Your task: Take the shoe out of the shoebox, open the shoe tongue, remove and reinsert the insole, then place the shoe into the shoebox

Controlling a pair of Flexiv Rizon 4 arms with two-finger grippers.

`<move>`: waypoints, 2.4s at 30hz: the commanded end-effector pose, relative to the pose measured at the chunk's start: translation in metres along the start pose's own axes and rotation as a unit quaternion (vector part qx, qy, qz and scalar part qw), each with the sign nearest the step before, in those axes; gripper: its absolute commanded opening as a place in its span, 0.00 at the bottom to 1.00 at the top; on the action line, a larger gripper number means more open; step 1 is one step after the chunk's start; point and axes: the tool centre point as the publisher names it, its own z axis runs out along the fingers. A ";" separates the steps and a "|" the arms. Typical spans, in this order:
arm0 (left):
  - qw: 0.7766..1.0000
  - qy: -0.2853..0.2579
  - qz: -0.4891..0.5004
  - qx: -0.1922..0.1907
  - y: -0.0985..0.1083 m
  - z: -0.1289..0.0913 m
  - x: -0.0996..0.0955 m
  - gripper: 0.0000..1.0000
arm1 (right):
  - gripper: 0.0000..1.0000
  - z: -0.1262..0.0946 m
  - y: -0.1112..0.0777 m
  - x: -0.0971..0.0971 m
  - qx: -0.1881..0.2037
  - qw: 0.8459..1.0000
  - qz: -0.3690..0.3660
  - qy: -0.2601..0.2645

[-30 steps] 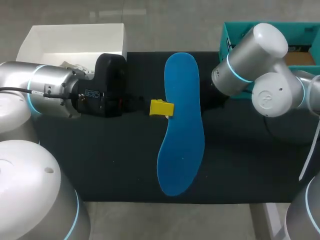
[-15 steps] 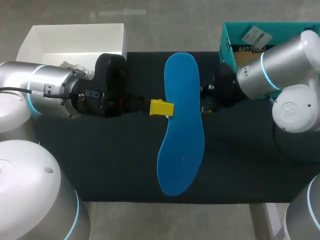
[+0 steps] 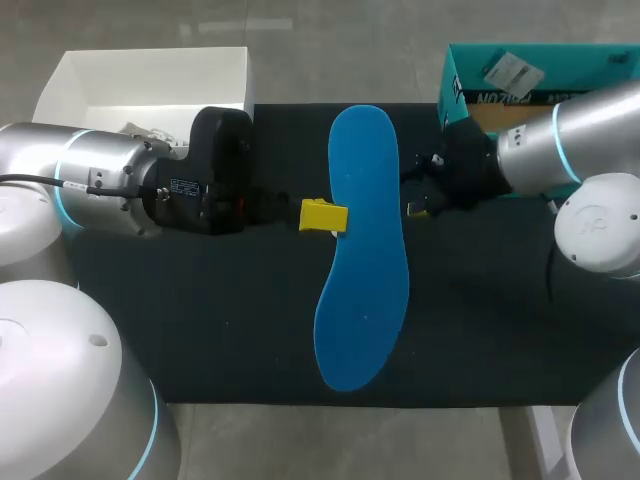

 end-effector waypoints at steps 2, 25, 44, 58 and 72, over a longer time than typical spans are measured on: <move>0.999 -0.014 0.030 -0.016 0.003 -0.002 -0.006 0.00 | 1.00 -0.019 -0.004 -0.003 0.001 0.994 0.040 0.103; 0.890 -0.133 0.419 -0.123 -0.027 -0.044 -0.051 0.00 | 1.00 -0.042 0.009 0.028 0.026 0.978 0.068 0.193; 0.632 -0.021 0.760 -0.149 -0.052 -0.054 -0.113 0.00 | 1.00 -0.039 0.005 0.043 0.021 0.970 0.090 0.223; 0.589 -0.006 0.786 -0.187 -0.064 -0.058 -0.114 0.00 | 1.00 -0.045 0.009 0.049 0.018 0.968 0.096 0.231; 0.272 0.081 0.907 -0.312 -0.072 -0.085 -0.161 0.00 | 1.00 -0.054 0.019 0.050 -0.011 0.975 0.090 0.204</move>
